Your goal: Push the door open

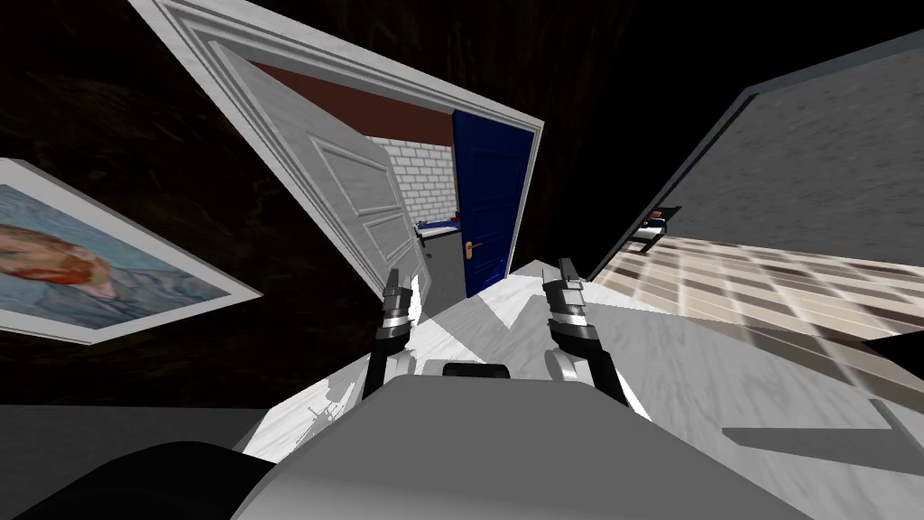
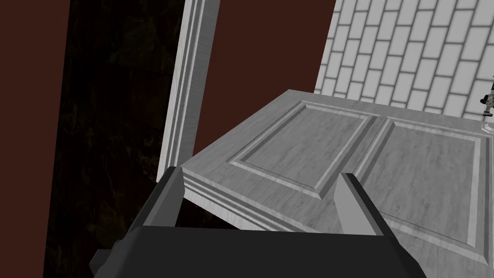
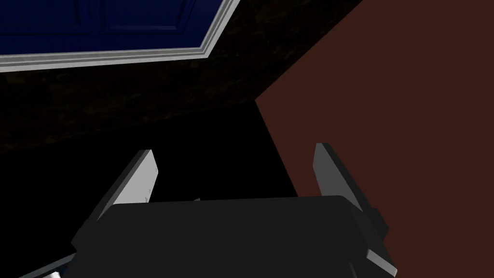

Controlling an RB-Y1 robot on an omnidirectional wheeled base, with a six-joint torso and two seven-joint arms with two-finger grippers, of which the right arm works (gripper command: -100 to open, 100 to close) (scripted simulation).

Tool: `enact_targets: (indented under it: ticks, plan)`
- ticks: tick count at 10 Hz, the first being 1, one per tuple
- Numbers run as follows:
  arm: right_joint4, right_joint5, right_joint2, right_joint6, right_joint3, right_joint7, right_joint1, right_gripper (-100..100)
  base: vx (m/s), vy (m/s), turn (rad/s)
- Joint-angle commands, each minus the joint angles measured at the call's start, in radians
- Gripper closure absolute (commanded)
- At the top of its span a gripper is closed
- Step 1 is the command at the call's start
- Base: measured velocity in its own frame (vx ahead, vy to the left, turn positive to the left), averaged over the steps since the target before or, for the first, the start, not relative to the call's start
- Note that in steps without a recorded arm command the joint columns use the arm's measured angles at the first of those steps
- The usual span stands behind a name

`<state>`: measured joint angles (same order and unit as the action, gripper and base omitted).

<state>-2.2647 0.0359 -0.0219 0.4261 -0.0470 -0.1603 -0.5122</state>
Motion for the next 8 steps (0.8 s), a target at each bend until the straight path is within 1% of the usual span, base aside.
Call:
enact_targets:
  ticks: [1,2,4,8]
  plan:
    - [0.030,0.008,-0.017,0.002,-0.006,0.012,0.014,-100,0.104,0.078,0.079]
    - [0.040,0.011,-0.023,0.002,-0.008,0.017,0.018,-100,0.106,-0.024,0.071]
    - [0.095,0.027,-0.053,0.006,-0.020,0.039,0.043,-100,0.121,-0.041,0.104]
    - [0.168,0.047,-0.094,0.010,-0.035,0.069,0.077,-100,0.112,-0.012,0.075]
